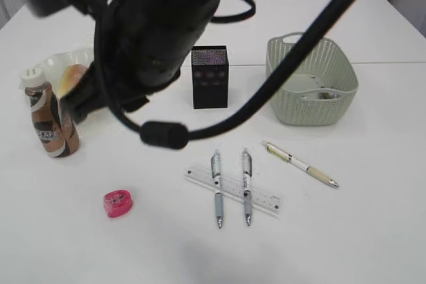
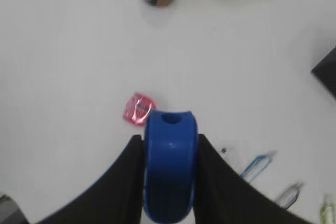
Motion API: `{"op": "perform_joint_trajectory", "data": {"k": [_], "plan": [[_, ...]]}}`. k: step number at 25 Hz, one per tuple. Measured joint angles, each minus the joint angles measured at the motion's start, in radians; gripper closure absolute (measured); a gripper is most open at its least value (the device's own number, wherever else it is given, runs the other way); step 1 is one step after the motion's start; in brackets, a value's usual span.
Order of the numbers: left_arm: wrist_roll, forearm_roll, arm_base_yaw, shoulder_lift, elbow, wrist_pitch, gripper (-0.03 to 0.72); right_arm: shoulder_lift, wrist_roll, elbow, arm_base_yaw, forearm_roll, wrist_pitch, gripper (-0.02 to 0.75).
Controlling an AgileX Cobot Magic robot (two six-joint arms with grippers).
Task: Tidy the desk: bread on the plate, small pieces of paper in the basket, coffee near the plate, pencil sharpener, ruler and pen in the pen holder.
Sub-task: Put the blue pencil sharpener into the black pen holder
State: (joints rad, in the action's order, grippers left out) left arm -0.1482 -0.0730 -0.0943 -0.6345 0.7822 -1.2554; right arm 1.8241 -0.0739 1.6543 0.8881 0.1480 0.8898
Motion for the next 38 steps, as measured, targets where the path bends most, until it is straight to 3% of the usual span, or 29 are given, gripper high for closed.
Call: {"op": "perform_joint_trajectory", "data": {"k": [10, 16, 32, 38], "plan": [[0.000, 0.000, 0.000, 0.000, 0.000, 0.000, 0.326, -0.078, 0.004, 0.000, -0.260, 0.017, -0.234, 0.552], [0.000, 0.000, 0.000, 0.000, 0.000, 0.000, 0.326, -0.044, -0.044, 0.000, -0.392, 0.021, -0.469, 0.552], [-0.002, -0.016, 0.000, 0.000, 0.000, 0.000, 0.326, 0.281, -0.062, -0.002, -0.445, 0.066, -1.006, 0.552], [-0.002, -0.012, 0.000, 0.000, 0.000, 0.000, 0.326, 0.343, -0.062, -0.002, -0.477, 0.066, -1.119, 0.552]]}}
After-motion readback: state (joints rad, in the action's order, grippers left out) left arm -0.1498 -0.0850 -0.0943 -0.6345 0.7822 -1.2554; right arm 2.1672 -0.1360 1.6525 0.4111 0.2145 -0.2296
